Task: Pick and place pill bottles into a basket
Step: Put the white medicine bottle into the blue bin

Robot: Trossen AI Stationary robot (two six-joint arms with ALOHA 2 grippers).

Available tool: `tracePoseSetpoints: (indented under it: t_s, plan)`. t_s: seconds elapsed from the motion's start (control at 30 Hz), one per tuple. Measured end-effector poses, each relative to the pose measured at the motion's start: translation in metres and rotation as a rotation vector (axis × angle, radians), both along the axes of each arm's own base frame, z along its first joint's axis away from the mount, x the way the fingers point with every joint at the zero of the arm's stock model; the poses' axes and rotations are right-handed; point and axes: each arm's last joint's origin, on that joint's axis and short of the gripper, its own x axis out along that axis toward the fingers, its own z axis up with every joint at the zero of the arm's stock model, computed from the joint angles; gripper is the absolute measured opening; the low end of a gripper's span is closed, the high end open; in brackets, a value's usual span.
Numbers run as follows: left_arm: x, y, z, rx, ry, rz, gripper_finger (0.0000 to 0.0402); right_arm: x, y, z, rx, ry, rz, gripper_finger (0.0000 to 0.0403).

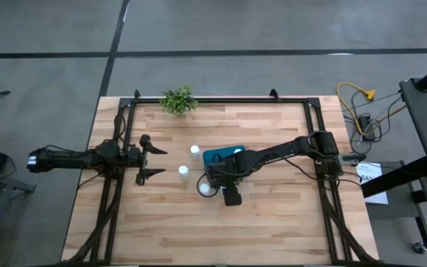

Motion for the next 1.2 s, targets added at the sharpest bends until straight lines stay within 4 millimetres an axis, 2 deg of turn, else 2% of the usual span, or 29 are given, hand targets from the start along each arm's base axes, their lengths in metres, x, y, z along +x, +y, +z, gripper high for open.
tracePoseSetpoints:
  t_s: [0.3, 0.43, 0.67, 0.8, 1.07, 1.2]
  plan:
    - [0.0, 0.0, 0.0, 0.0, 0.0, 0.0, 0.0295, 0.0, 0.001, 0.002, -0.007, 0.008, -0.001, 0.015]
    - [0.0, 0.0, 0.0, 0.0, 0.0, 0.0, 0.0295, 0.0, 0.002, 0.009, -0.007, 0.015, -0.002, 0.015]
    - [0.0, 0.0, 0.0, 0.0, 0.0, 0.0, 0.0295, 0.005, 0.006, 0.036, -0.013, -0.013, 0.016, 0.015]
    - [0.0, 0.0, 0.0, 0.0, 0.0, 0.0, 0.0295, 0.005, 0.006, 0.056, -0.095, -0.006, 0.016, 0.015]
    - [0.0, 0.0, 0.0, 0.0, 0.0, 0.0, 0.0295, 0.002, -0.002, 0.095, -0.233, -0.019, 0.007, 0.015]
    - [0.0, 0.0, 0.0, 0.0, 0.0, 0.0, 0.0295, 0.004, -0.012, 0.101, -0.244, -0.035, 0.006, 0.015]
